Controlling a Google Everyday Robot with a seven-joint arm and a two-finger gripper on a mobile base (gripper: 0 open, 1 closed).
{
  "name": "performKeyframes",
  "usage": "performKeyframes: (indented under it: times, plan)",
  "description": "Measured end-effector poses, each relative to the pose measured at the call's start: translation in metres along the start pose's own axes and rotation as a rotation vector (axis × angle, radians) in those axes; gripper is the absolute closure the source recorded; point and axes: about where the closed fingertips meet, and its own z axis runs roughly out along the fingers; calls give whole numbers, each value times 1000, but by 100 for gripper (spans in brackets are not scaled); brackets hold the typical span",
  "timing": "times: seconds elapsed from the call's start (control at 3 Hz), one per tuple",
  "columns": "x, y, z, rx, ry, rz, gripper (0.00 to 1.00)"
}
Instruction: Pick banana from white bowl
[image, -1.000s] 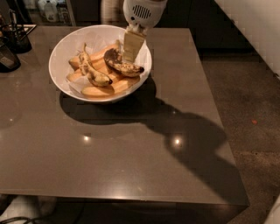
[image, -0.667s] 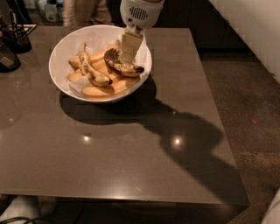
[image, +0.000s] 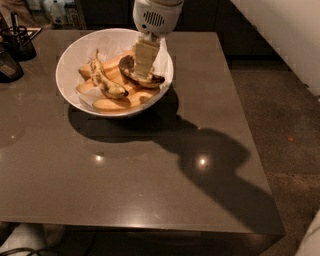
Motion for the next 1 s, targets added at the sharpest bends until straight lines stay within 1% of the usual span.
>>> performKeyframes:
  times: [0.67, 1.0]
  plan:
    - [-7, 2, 11, -46, 5, -26, 45]
    - [-8, 1, 17, -69, 1, -26, 46]
